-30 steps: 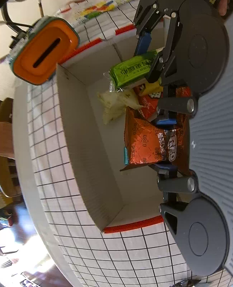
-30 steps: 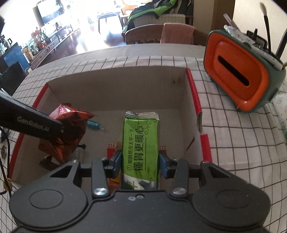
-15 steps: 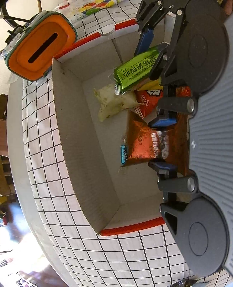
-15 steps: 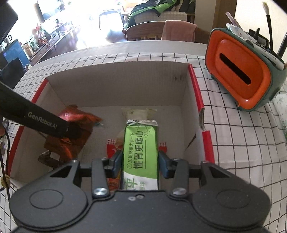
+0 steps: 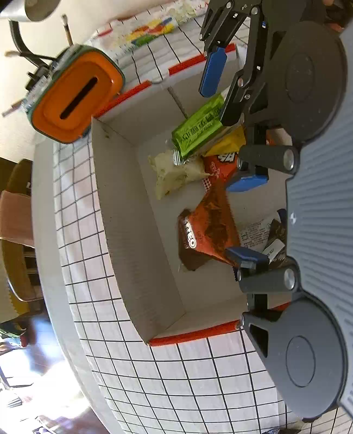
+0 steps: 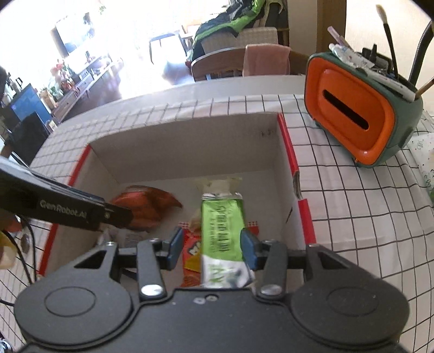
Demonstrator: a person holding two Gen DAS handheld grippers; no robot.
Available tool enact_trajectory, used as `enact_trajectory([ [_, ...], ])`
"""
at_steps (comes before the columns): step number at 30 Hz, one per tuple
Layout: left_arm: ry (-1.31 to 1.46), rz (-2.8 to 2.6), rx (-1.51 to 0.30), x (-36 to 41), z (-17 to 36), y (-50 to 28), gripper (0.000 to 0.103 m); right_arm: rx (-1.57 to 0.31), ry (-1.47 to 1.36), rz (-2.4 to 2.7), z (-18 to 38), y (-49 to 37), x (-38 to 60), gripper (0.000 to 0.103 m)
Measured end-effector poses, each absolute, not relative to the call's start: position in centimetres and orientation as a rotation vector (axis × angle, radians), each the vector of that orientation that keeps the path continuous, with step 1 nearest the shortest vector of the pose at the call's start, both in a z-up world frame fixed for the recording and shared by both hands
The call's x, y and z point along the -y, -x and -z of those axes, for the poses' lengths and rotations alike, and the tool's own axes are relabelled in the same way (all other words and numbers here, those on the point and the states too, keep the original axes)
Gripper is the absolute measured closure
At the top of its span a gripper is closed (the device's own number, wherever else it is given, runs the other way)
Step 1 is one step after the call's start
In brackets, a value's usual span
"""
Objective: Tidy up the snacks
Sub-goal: 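Open the left gripper dropping the Oreo bag while the right releases the green packet, then move both tools back toward the remaining snacks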
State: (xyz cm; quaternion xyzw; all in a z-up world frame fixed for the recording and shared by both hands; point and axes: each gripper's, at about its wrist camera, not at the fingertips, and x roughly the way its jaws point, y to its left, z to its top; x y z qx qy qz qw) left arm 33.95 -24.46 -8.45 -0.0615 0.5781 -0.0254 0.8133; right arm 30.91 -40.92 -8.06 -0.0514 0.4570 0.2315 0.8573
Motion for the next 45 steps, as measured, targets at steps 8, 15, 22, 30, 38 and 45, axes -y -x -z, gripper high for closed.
enact_trajectory([
  [8,0.146,0.060,-1.171,23.4,6.7,-31.6,0.058,-0.902,0.099,-0.513,6.0,-29.1,40.3,0.052],
  [15,0.133,0.066,-1.089,22.2,4.7,-29.2,0.055,-0.864,0.075,-0.536,4.5,-27.3,39.3,0.045],
  [22,0.133,0.064,-1.010,19.9,2.8,-26.6,0.049,-0.831,0.086,-0.565,3.5,-25.5,37.3,0.041],
  [30,0.112,0.041,-0.926,16.7,1.4,-23.3,0.036,-0.818,0.059,-0.583,3.3,-23.8,34.6,0.019],
  [38,0.112,0.014,-0.840,12.5,0.4,-19.9,0.023,-0.797,0.055,-0.609,3.4,-22.0,31.2,0.003],
  [45,0.123,-0.021,-0.795,8.5,0.3,-17.5,0.019,-0.772,0.082,-0.639,3.6,-20.5,27.4,0.000],
])
